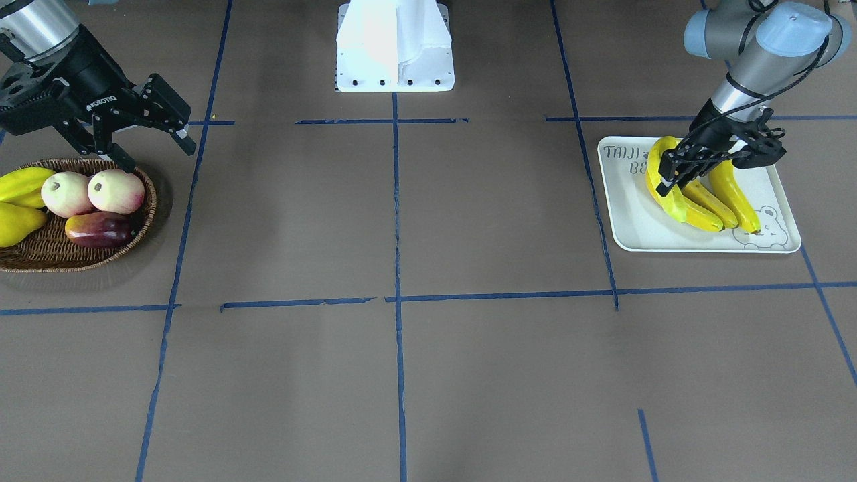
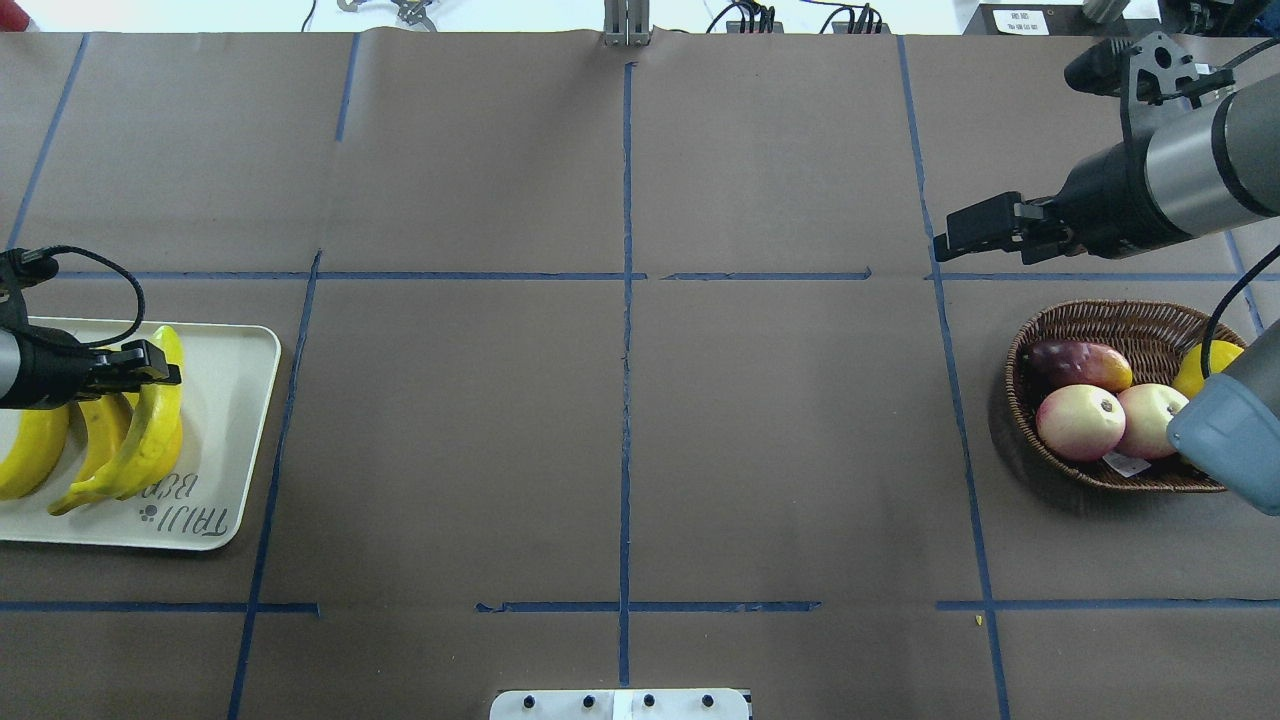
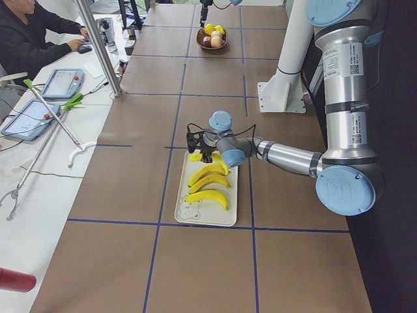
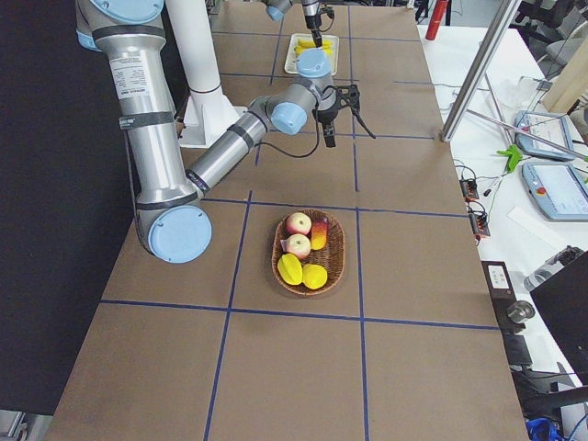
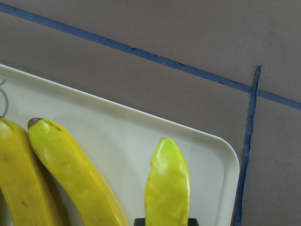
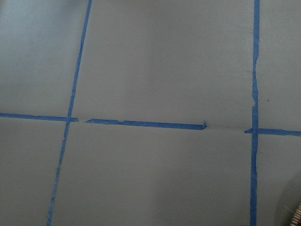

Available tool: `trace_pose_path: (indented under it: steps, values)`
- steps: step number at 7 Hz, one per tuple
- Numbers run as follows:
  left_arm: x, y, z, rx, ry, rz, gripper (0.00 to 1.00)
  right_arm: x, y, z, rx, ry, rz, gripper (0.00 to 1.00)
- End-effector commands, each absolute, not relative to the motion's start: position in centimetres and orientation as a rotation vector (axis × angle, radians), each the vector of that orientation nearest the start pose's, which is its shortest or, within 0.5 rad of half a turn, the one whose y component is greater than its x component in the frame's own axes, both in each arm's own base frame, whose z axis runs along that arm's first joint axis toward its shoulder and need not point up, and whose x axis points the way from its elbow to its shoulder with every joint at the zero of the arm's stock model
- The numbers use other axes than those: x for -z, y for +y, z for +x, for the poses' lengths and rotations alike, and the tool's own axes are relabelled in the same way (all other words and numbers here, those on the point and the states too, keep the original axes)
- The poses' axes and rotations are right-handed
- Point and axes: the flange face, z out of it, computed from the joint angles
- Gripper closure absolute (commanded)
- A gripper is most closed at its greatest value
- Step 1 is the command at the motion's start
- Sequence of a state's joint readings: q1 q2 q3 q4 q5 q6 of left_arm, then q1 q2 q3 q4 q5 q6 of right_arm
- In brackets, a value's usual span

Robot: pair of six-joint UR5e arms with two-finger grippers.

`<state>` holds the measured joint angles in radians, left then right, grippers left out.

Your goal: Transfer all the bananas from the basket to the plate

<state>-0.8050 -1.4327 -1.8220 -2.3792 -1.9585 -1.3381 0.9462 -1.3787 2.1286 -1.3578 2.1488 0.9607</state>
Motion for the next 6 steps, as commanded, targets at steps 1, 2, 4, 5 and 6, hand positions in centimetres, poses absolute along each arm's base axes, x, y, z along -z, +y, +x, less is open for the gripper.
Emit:
trace_pose_path:
  steps: [1,2,4,5,6]
  values:
    - [-50.9,-40.6,26.3,0.339,0.974,0.135,0.94,-28.0,-44.7,-22.2,-0.019,-1.032,0.281,0.0]
    - [-50.6,-40.8,26.7,0.337,0.98,0.133,0.4,-28.4,-44.7,-22.2,-0.018,-1.028,0.278,0.0]
    - [-50.1,-41.2,27.4,0.33,0.989,0.139,0.0,-29.0,-44.7,-21.5,-0.005,-1.022,0.278,0.0]
    - [-50.1,-41.2,27.4,0.328,0.99,0.139,0.0,-29.8,-44.8,-20.9,0.005,-1.006,0.286,0.0]
    - [-50.1,-41.0,27.2,0.319,0.991,0.136,0.0,-30.8,-45.0,-19.7,0.008,-0.988,0.29,0.0]
